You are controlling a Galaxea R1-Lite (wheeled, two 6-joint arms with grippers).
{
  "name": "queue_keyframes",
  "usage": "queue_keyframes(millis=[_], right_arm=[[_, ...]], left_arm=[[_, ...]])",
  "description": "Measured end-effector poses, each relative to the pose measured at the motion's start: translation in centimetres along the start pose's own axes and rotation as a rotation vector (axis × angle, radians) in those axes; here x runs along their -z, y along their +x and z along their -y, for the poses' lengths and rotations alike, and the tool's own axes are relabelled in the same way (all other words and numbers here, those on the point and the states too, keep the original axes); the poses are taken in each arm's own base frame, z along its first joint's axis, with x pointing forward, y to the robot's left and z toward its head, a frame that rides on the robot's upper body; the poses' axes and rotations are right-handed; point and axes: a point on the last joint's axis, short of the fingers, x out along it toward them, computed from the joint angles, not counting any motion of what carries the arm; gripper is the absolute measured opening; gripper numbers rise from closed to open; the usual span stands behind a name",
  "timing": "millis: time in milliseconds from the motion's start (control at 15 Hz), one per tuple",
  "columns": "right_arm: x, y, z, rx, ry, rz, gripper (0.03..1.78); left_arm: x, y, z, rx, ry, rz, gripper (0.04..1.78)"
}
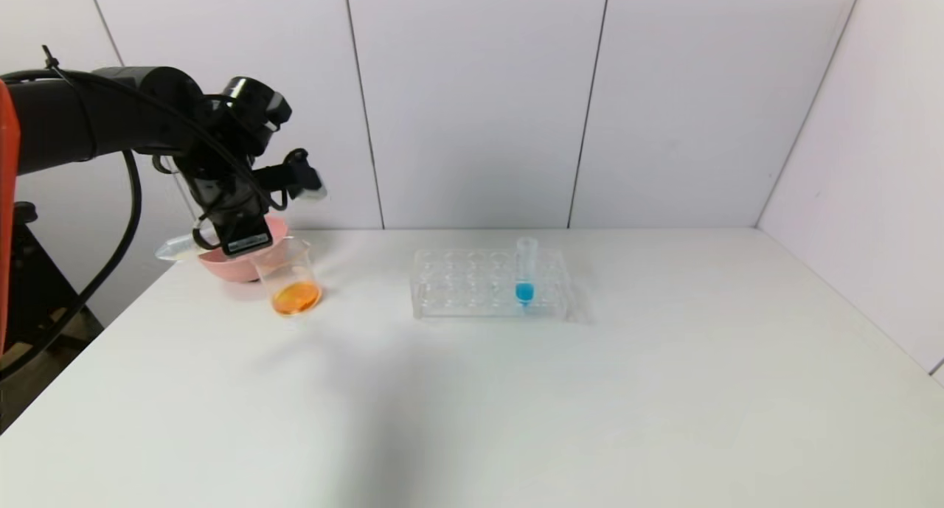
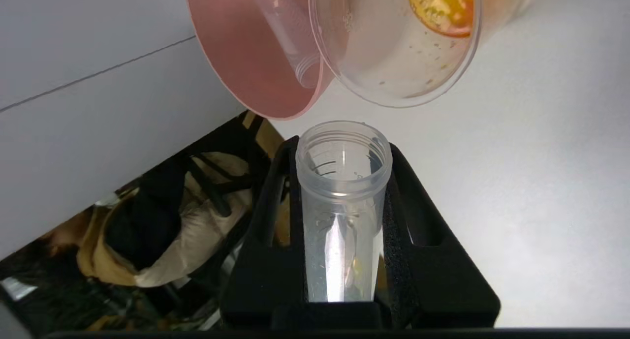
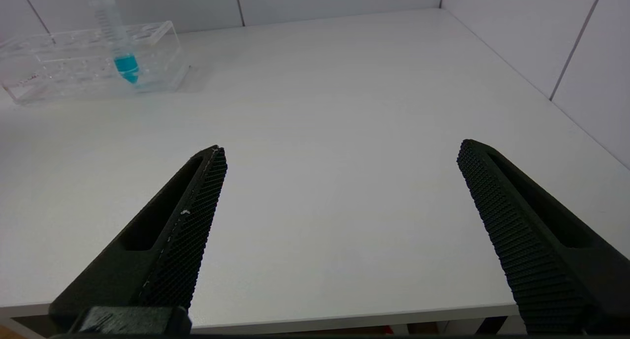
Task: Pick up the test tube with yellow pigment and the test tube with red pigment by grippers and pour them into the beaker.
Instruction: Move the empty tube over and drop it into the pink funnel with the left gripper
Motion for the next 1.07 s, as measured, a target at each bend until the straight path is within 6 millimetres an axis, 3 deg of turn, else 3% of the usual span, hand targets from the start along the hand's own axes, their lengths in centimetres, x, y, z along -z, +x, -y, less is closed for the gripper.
queue_keyframes(millis=[400,600,800,1067], right_arm=[[0.0,0.0,0.0,0.0,0.0,0.0,1.71],[0.0,0.0,0.0,0.0,0.0,0.0,1.71],[0.0,0.0,0.0,0.0,-0.001,0.0,1.71],[0.0,0.0,0.0,0.0,0.0,0.0,1.71]], left_arm=[[3.6,-1.1,-3.7,0.081,-0.435,0.259,0.45],[4.1,-2.2,-4.9,0.028,-0.699,0.372,0.45],[4.6,-2.7,-4.7,-0.028,-0.905,0.502,0.45],[6.0,-2.6,-2.4,-0.102,-1.016,0.656,0.45]])
